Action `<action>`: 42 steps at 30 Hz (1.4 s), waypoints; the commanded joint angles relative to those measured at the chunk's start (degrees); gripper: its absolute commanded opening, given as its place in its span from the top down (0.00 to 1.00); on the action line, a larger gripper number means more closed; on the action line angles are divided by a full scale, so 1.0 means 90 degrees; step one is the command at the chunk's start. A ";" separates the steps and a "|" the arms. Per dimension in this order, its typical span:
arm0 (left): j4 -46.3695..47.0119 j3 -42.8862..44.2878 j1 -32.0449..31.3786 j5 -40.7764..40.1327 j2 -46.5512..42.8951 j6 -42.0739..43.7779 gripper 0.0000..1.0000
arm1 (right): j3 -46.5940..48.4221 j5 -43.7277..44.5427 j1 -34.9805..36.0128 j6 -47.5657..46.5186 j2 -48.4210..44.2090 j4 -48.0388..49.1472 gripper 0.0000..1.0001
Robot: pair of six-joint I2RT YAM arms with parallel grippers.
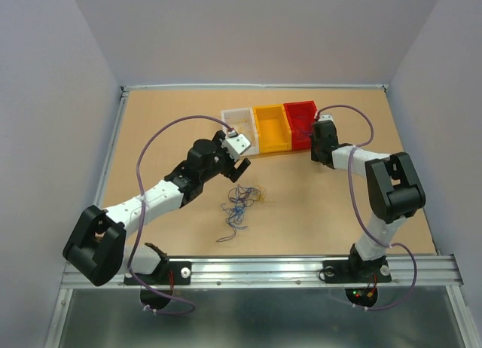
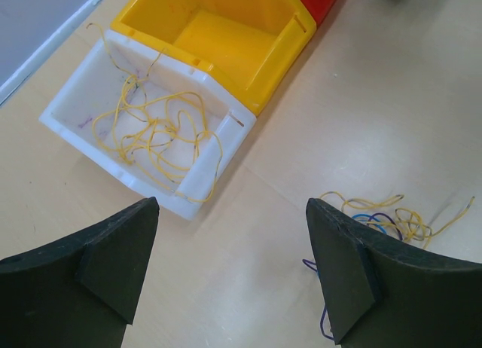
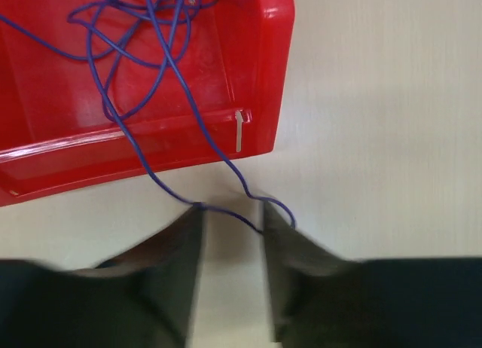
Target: Untangle the cables
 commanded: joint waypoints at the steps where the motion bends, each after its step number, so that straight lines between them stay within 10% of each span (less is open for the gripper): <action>1: 0.0328 -0.0033 0.0026 0.0075 -0.0112 0.0047 0.09 | 0.0624 0.0030 -0.0024 0.0019 0.0032 -0.0334 0.90; 12: 0.0377 -0.0043 0.0016 0.0006 -0.0014 0.0096 0.10 | 0.1355 -0.0644 0.0054 0.0391 -0.0780 -0.1057 1.00; 33: 0.0416 -0.0082 0.0026 0.0241 0.0093 0.0262 0.11 | 0.4688 -0.1201 0.0054 0.0567 0.3215 -0.2484 0.99; 42: 0.0611 -0.0355 0.0026 0.0602 -0.0288 0.0467 0.08 | 0.3994 -0.1211 0.0141 0.0684 0.1459 -0.2406 0.71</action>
